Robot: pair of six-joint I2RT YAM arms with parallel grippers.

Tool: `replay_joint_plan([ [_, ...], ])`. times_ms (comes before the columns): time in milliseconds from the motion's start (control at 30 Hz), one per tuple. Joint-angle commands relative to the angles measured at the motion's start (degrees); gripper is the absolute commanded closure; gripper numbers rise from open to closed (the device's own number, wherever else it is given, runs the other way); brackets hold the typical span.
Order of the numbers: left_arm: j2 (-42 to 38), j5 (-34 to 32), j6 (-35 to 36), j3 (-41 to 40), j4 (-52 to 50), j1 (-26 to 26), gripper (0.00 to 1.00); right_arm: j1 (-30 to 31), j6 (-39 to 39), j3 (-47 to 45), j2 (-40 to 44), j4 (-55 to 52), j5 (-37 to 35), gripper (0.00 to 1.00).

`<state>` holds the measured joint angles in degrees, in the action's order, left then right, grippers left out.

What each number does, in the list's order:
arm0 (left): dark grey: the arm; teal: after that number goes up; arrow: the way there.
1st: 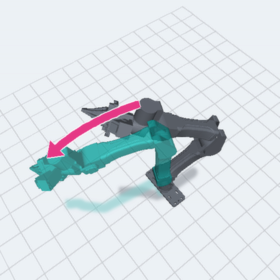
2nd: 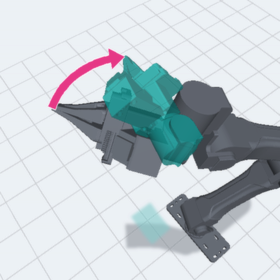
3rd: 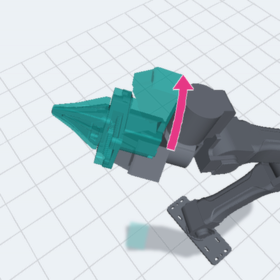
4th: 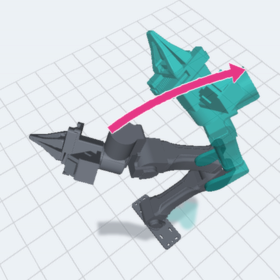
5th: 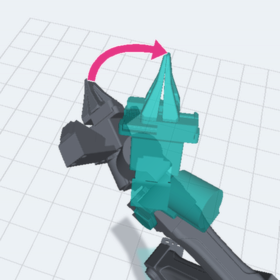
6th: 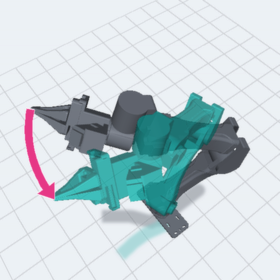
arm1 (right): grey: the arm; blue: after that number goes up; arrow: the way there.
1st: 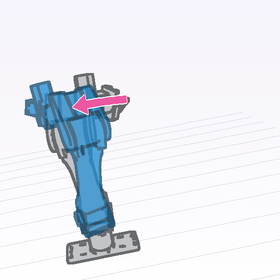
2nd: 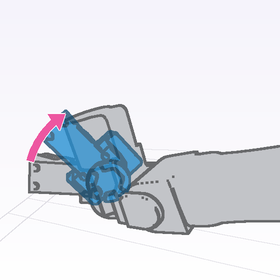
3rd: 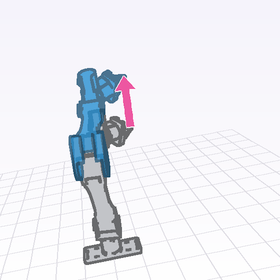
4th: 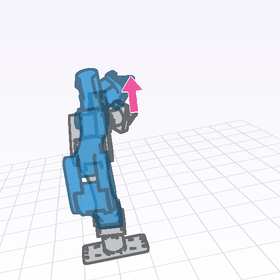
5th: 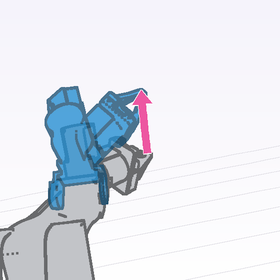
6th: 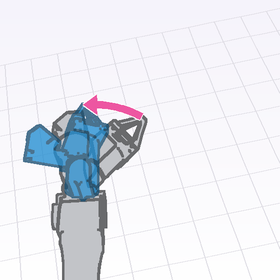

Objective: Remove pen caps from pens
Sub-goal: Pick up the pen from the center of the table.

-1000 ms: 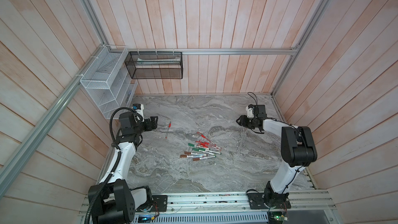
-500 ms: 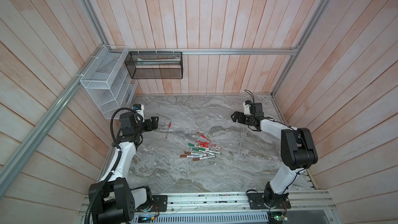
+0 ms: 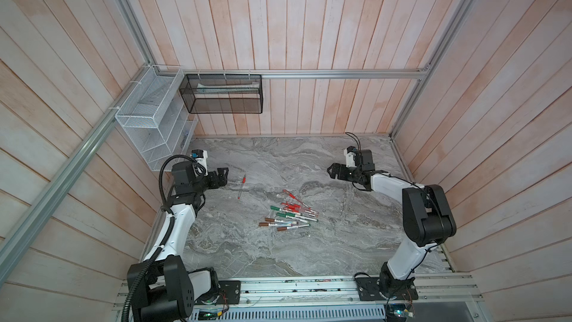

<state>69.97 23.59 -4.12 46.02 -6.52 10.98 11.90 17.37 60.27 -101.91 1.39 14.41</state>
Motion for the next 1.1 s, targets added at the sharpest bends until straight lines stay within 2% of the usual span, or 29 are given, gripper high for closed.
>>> replay_joint_plan([
  [0, -0.1, 0.84, 0.13, -0.37, 0.72, 0.34, 0.05, 3.81, -3.6, 3.81, -0.84, -5.64, 0.14, 0.08],
  [100, -0.19, 0.64, 0.43, -0.84, 1.15, 0.29, 0.05, 7.71, -5.7, 6.61, -2.79, -10.66, -0.9, 0.16],
  [233, -0.74, 0.58, 0.93, -0.67, 0.58, 0.44, 0.05, 13.44, -6.89, 7.48, -2.99, -13.39, -0.71, 0.21],
  [500, -0.82, 0.79, 0.52, -0.61, 0.51, 1.03, 0.05, 22.15, -9.47, 14.26, -7.66, -21.19, -1.01, 0.42],
  [567, -0.93, 0.55, 0.78, -1.02, 1.04, 1.15, 0.05, 23.41, -10.42, 16.6, -9.62, -23.01, -1.73, 0.48],
  [800, -1.38, 0.78, 0.52, -1.19, 1.16, 1.85, 0.04, 26.58, -14.44, 23.92, -16.61, -30.73, -4.68, 0.55],
  [1067, -0.72, 1.02, 0.08, -0.85, 1.2, 1.94, 0.05, 27.13, -16.29, 23.77, -18.76, -33.1, -6.41, 0.63],
])
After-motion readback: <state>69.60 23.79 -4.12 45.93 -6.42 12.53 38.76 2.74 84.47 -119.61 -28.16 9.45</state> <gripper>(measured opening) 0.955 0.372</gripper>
